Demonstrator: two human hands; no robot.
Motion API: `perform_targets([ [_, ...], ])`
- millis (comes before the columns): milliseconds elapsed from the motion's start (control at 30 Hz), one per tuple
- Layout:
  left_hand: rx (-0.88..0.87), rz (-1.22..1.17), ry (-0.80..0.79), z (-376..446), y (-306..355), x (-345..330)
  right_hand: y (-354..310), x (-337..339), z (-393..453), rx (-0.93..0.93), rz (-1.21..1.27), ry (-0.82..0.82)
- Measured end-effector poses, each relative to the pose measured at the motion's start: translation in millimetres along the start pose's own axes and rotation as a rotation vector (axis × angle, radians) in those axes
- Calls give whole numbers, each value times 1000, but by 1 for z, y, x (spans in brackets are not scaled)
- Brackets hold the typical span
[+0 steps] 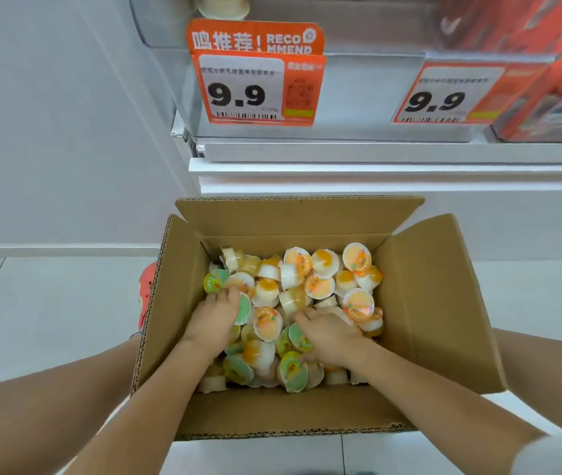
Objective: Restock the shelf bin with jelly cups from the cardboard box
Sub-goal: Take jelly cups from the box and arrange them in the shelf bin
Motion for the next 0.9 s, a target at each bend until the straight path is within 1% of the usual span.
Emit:
perform_targets([
  [133,-28,-85,38,4,0,-5,-4,-4,11,-58,-31,-28],
  [267,-57,-154,75,5,1,-7,1,-5,12,-100,11,-64],
  [333,-54,-211,67,5,1,-7,0,-6,10,-94,15,-41],
  [433,4,-411,92,-1,-2,0,-3,-3,4,-59,62,47],
  [500,28,-571,122,-11,0,11,-2,5,-1,-88,219,103],
  [567,44,-742,187,-23,4,31,2,23,-7,-142,447,139],
  [633,60,-911,249,-35,7,59,2,49,-16,-171,657,149],
  [700,38,-1044,278,-44,9,97,1,87,-28,-158,787,173],
  [767,-14,-1118,305,-53,9,143,2,133,-45,-141,905,238],
  [833,-87,-1136,352,-63,7,189,4,179,-67,-125,1038,342],
  [900,-158,-1105,394,-74,7,229,2,221,-94,-75,1263,432],
])
Point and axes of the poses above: each hand's wrist, its own z-axis towards the middle knuckle, its own x-axis out of the back of the hand, y = z × x, the point moved 3 cm from there along z, towards the middle knuckle
